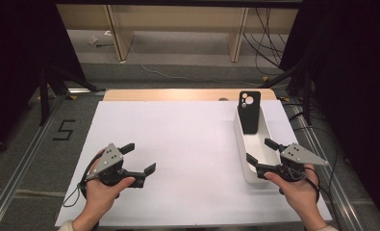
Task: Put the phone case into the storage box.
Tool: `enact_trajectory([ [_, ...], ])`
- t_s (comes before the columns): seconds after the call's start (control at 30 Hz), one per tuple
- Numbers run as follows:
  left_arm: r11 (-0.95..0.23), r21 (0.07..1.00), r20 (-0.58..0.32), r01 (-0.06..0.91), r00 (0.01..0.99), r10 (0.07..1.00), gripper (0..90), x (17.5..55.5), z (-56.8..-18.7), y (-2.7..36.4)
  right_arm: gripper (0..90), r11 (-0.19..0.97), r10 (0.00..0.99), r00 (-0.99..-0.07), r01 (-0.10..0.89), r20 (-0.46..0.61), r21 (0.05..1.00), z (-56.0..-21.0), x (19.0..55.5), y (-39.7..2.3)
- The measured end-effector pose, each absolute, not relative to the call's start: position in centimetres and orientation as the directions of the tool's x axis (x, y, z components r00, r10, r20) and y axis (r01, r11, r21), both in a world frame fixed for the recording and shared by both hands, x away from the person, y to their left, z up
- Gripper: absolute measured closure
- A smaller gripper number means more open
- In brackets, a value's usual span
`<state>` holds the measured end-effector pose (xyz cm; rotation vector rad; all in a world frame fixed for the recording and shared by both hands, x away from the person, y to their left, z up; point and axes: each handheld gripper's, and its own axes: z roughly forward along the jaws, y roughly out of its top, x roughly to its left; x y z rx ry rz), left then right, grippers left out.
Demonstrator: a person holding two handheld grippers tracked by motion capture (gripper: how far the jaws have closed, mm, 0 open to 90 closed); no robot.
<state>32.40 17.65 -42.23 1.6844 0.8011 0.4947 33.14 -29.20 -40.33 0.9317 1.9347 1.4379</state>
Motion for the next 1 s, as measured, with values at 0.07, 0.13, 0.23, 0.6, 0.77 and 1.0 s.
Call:
enact_trajectory([
  [0.07, -0.118, 0.961, -0.087, 0.250, 0.678, 0.730, 0.0, 32.40, -42.23, 17.65, 17.0, 0.187, 0.796, -0.605, 0.200, -0.029, 0.962, -40.41, 32.99, -29.34],
  [0.13, -0.120, 0.961, -0.086, 0.250, 0.678, 0.730, 0.0, 32.42, -42.25, 17.68, 16.9, 0.188, 0.799, -0.601, 0.199, -0.032, 0.962, -40.53, 32.81, -29.48],
  [0.23, -0.120, 0.960, -0.086, 0.252, 0.678, 0.730, 0.0, 32.42, -42.27, 17.68, 16.8, 0.184, 0.801, -0.599, 0.204, -0.026, 0.961, -40.69, 32.64, -29.59],
  [0.6, -0.123, 0.960, -0.085, 0.253, 0.679, 0.730, 0.0, 32.45, -42.29, 17.72, 16.5, 0.190, 0.801, -0.597, 0.202, -0.033, 0.961, -41.01, 32.36, -29.63],
  [0.77, -0.122, 0.960, -0.087, 0.254, 0.679, 0.729, 0.0, 32.47, -42.30, 17.74, 16.5, 0.190, 0.800, -0.599, 0.193, -0.037, 0.963, -40.98, 32.36, -29.54],
  [1.0, -0.119, 0.959, -0.091, 0.258, 0.675, 0.732, 0.0, 32.50, -42.26, 17.78, 17.0, 0.186, 0.792, -0.608, 0.172, -0.045, 0.967, -40.80, 32.36, -29.59],
])
